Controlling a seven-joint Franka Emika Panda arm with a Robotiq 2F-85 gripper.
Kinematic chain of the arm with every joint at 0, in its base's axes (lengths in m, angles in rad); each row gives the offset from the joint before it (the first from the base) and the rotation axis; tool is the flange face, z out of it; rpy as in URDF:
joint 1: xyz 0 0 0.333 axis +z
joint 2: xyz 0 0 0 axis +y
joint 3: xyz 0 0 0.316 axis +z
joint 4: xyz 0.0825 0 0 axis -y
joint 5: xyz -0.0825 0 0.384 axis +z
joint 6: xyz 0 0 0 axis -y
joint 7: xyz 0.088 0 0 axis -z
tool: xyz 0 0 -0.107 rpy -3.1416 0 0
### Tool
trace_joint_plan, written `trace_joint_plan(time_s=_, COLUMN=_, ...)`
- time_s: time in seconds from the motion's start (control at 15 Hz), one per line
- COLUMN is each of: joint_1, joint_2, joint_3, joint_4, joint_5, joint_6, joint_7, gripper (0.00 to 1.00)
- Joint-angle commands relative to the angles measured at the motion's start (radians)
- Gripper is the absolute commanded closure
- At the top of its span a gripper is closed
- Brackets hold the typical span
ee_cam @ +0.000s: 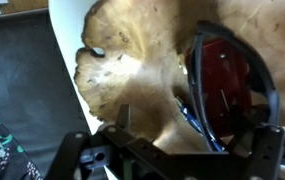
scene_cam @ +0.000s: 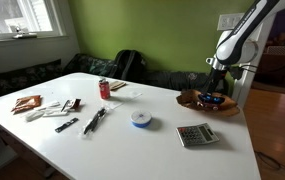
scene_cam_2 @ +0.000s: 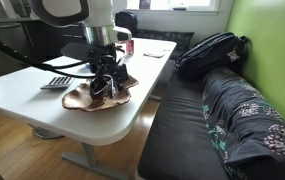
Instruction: Put the red wagon and glasses on the table
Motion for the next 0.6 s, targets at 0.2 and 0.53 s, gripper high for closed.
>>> trace_joint_plan(time_s=0.2, joint_1=-0.02, joint_2=0.105, joint_3=0.017, joint_4=0.102, joint_5=0.032, joint_6=-0.045, joint_7=-0.024, gripper=0.49)
trace_joint_plan(time_s=0.53, joint_1=0.003, joint_2=0.084, joint_3=-0.008, joint_4=0.095, joint_5=0.017, joint_6=-0.065, joint_7=0.001, gripper=0.86)
